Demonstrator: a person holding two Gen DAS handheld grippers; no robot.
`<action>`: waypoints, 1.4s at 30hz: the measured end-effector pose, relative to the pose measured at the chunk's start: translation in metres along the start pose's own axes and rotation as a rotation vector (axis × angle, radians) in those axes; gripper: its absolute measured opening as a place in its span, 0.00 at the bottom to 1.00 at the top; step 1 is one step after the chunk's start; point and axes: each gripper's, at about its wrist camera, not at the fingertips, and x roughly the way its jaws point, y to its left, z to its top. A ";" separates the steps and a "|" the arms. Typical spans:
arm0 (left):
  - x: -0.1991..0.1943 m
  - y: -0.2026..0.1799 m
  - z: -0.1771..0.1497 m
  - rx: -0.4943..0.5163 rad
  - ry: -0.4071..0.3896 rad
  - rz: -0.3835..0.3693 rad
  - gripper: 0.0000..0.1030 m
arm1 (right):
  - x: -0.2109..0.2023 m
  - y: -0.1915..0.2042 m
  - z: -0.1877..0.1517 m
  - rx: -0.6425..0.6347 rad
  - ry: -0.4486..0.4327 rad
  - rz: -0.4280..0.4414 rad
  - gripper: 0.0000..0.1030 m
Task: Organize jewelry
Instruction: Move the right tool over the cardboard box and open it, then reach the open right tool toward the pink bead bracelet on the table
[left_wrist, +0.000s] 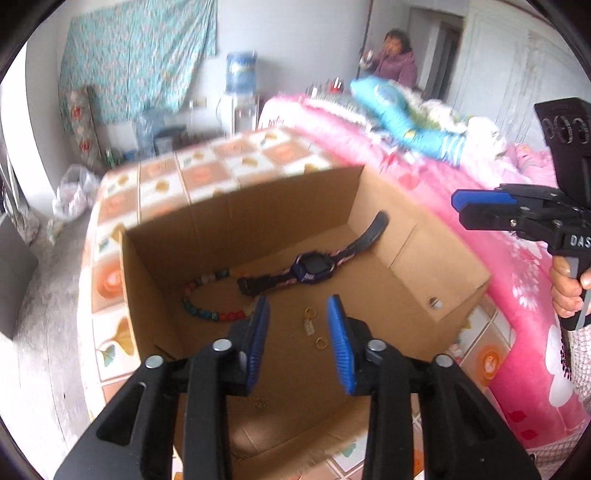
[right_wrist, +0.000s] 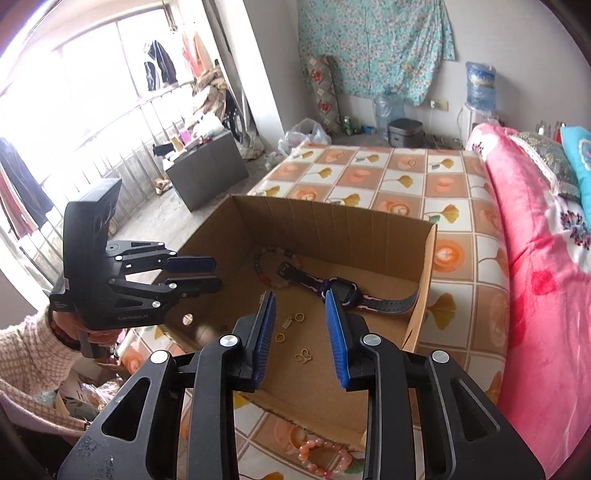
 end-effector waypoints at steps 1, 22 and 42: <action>-0.010 -0.003 -0.003 0.009 -0.036 -0.002 0.39 | -0.012 0.002 -0.004 0.001 -0.029 0.004 0.29; 0.009 -0.078 -0.138 0.040 0.051 0.027 0.82 | 0.067 0.030 -0.135 0.169 0.136 -0.120 0.23; 0.043 -0.076 -0.149 0.078 0.065 0.088 0.83 | 0.109 0.035 -0.141 0.204 0.139 -0.386 0.01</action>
